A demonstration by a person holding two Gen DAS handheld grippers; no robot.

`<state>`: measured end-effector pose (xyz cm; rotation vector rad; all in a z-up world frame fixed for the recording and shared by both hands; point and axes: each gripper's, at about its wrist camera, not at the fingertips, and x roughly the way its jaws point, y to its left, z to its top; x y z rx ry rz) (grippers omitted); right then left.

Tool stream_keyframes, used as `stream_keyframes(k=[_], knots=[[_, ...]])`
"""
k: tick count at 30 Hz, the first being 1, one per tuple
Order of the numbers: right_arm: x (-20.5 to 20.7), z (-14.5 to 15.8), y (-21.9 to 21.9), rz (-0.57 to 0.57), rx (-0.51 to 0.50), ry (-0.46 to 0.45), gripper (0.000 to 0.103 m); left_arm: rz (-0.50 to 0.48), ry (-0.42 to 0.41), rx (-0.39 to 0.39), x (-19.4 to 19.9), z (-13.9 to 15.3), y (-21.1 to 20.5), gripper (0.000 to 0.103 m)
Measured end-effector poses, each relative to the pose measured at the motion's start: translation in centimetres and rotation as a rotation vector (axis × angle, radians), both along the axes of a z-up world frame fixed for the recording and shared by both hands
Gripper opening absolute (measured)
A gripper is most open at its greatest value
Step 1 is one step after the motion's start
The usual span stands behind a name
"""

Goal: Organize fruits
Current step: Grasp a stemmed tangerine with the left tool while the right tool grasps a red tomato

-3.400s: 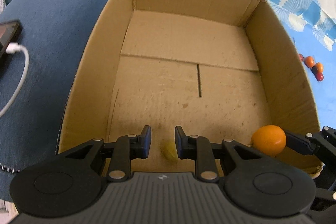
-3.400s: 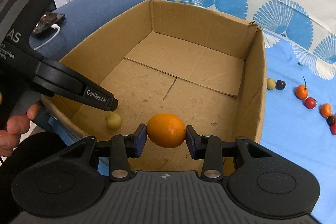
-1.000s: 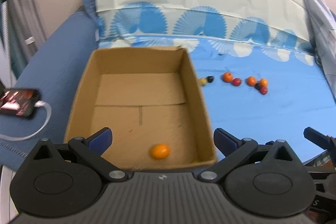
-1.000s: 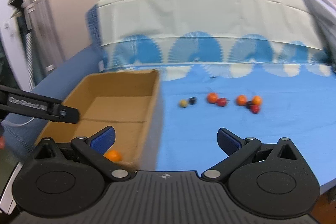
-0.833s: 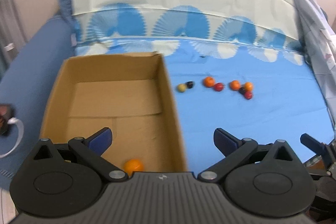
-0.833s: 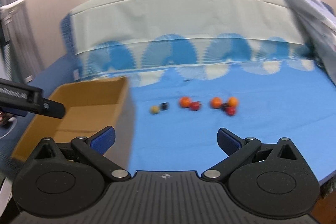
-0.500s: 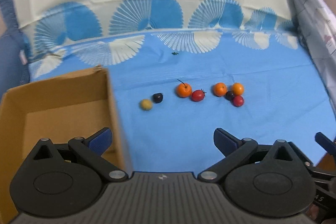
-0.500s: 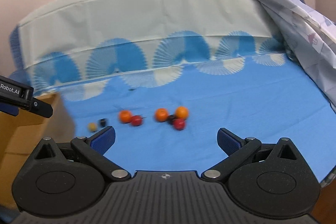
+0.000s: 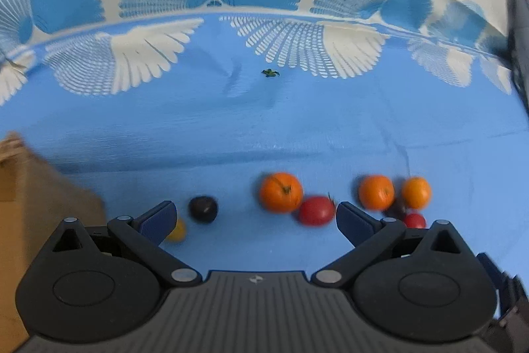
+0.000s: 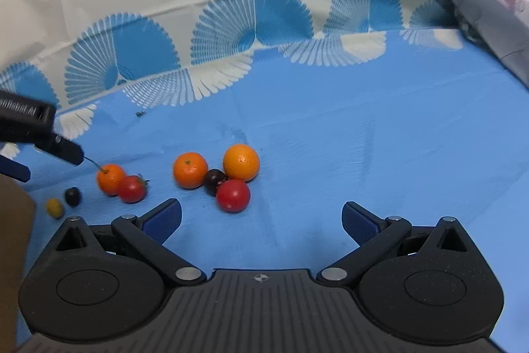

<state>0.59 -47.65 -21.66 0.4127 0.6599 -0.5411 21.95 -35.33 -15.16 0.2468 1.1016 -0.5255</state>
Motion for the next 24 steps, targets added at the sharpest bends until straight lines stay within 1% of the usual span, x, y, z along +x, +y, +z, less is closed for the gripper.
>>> stream_keyframes(k=[3,8,10,13,14,15,16,17,18,19,21,24], knots=[[2.0,-1.5,-0.3,0.027,-0.014,0.026,0.102,0.013,0.019,0.014,1.4,-1.8,-1.6,0.103],[4.2,-3.3,-0.4,0.058,-0.046,0.058,0.102,0.022,0.054,0.034,2.7,-4.0,-2.7,0.103],[4.7,-3.7,-0.1,0.063,-0.094,0.065,0.103,0.026,0.069,0.037,3.0,-4.7,-2.9,0.103],[4.9,-4.1,0.5,0.082,-0.144,0.072,0.102,0.032,0.058,0.040,3.2,-5.0,-3.1,0.102],[4.9,-4.1,0.5,0.085,-0.147,0.069,0.102,0.035,0.055,0.035,3.3,-5.0,-3.1,0.096],[4.8,-4.0,0.6,0.091,-0.148,0.062,0.097,0.038,0.045,0.033,3.2,-4.8,-3.1,0.088],[4.6,-3.9,0.8,0.096,-0.158,0.053,0.092,0.034,0.044,0.035,3.0,-4.7,-3.1,0.068],[4.5,-3.7,0.9,0.102,-0.167,0.048,0.076,0.023,0.064,0.029,3.0,-4.7,-3.2,0.054],[4.4,-3.5,1.1,0.115,-0.169,0.042,0.063,0.017,0.101,0.015,3.0,-4.7,-3.2,0.047],[4.3,-3.4,1.2,0.124,-0.169,0.039,0.056,0.020,0.110,0.009,2.9,-4.7,-3.2,0.043],[4.1,-3.2,1.3,0.137,-0.161,0.031,0.032,0.020,0.101,0.021,2.5,-4.6,-3.3,0.042],[3.7,-2.7,1.2,0.126,-0.132,0.034,0.032,0.022,0.099,0.025,2.3,-4.4,-3.2,0.042]])
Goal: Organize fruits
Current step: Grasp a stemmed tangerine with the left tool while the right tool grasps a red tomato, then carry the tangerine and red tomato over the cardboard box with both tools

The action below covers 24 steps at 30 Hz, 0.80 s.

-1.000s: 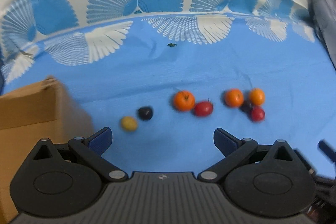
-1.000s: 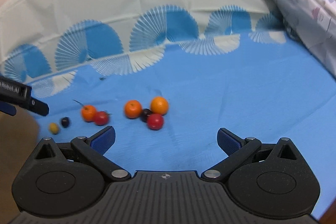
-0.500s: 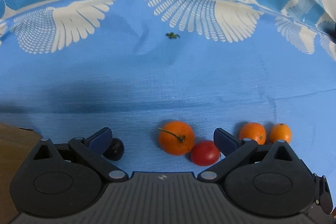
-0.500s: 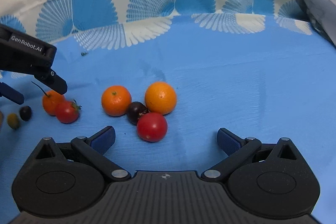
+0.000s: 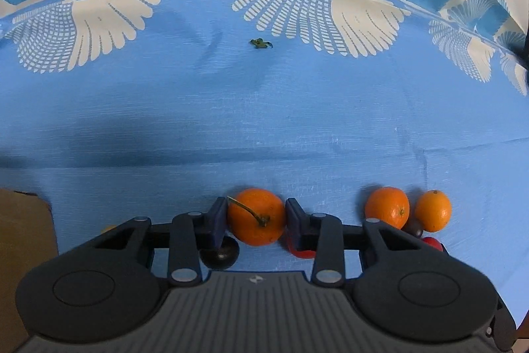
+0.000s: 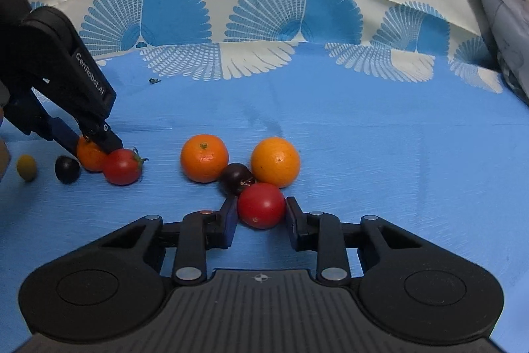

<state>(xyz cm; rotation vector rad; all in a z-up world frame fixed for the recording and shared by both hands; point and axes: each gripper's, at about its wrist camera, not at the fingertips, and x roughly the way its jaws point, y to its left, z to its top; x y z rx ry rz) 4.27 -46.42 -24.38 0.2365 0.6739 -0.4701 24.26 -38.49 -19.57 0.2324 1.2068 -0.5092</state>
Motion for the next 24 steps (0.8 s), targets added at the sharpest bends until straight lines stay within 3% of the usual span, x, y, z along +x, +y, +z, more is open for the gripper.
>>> stream_keyframes(k=[8,13,24], knots=[[-3.6,2.4,0.7,-0.029,0.049,-0.040,0.032,0.018,-0.012,-0.063,-1.6,3.4,2.8,0.041],[-6.1,5.5,2.1,-0.033,0.058,-0.091,0.032,0.037,-0.054,-0.145,-3.0,7.8,5.6,0.041],[-11.0,13.6,8.0,0.044,0.033,-0.179,0.032,0.066,-0.126,-0.220,-8.8,17.1,14.1,0.041]])
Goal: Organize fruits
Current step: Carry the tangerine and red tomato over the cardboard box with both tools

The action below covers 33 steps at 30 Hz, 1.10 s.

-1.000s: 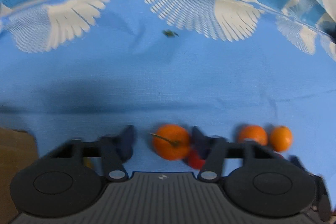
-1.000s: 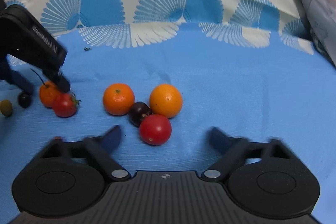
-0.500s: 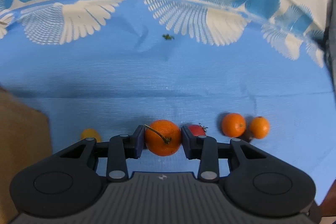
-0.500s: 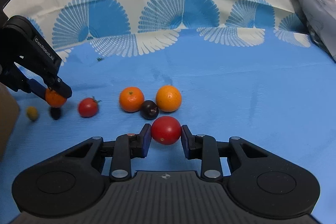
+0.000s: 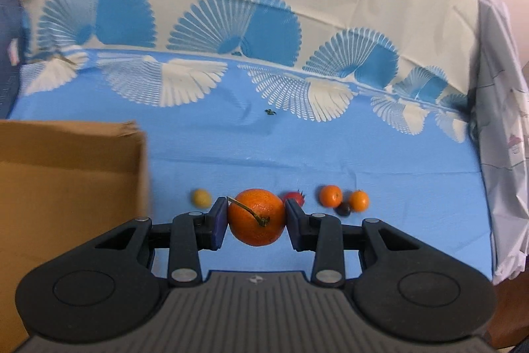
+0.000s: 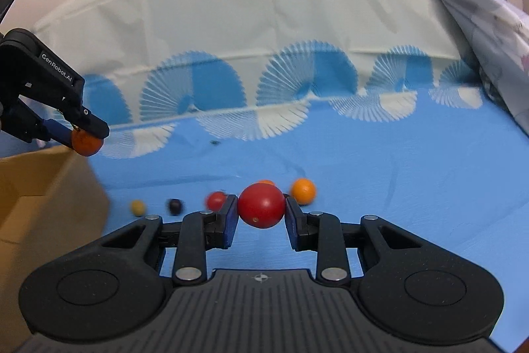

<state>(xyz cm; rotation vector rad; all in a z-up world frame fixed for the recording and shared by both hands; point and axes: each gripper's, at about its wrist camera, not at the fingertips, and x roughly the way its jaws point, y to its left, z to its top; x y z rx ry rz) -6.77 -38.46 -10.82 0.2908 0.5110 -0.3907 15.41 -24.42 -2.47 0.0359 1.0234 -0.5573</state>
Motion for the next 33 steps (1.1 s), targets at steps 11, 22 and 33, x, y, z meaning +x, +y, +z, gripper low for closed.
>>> stream_keyframes(k=[11,22,33], knots=[[-4.7,5.9,11.2,0.169,0.025,-0.084,0.032,0.085,-0.065,-0.035,-8.1,5.6,13.3,0.041],[-4.1,7.8,19.3,0.314,0.029,-0.062,0.032,0.209,-0.065,-0.015,-12.0,5.4,24.6,0.041],[-0.8,7.9,23.2,0.395,-0.002,-0.010,0.032,0.241,-0.113,0.022,-11.1,3.5,27.8,0.041]])
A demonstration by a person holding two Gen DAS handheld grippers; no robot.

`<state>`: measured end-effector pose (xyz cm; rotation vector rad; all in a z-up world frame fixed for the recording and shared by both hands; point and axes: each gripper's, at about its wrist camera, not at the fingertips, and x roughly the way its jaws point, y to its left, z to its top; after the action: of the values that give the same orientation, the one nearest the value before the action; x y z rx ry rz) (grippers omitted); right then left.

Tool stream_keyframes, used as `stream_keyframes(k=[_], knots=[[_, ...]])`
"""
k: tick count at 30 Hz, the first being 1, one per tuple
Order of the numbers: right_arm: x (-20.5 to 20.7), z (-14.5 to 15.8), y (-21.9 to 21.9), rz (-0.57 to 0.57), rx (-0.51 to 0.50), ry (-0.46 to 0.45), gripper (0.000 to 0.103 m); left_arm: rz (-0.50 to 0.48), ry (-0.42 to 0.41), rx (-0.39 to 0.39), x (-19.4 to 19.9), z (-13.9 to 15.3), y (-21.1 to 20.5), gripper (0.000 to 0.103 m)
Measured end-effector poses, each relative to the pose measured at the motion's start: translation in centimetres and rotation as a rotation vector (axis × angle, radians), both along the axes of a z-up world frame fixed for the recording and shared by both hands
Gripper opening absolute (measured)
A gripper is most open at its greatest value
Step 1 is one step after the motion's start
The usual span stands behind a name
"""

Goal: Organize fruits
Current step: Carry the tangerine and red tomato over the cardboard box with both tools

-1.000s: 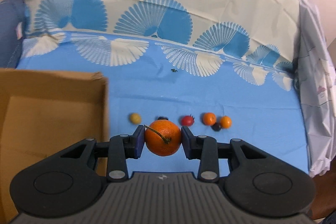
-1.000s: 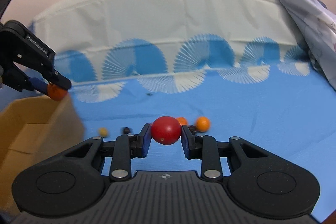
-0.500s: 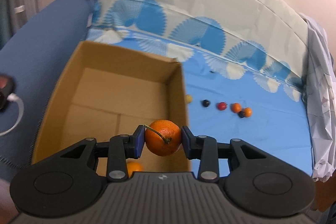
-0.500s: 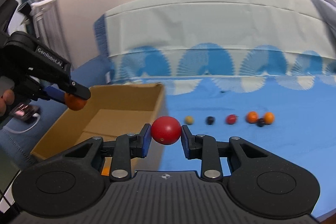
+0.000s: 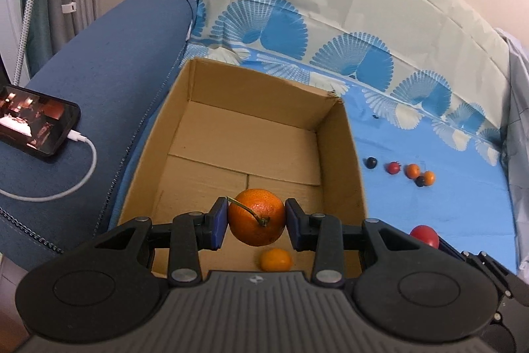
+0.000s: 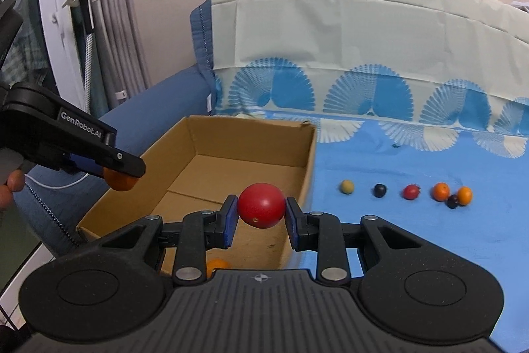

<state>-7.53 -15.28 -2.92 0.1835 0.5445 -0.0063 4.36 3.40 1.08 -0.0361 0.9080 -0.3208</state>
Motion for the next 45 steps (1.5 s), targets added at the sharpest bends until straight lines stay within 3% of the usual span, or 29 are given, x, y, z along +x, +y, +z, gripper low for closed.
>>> stream_keyframes(k=[20,45], knots=[[5.4,-2.9,4.0,0.101,-0.024,0.096,0.032,0.041,0.070,0.085,2.8,-5.1,1.8,0.041],[7.9,-8.1,5.0,0.136,-0.047,0.254,0.032,0.013,0.165,0.191,5.3,-11.5,1.1,0.041]])
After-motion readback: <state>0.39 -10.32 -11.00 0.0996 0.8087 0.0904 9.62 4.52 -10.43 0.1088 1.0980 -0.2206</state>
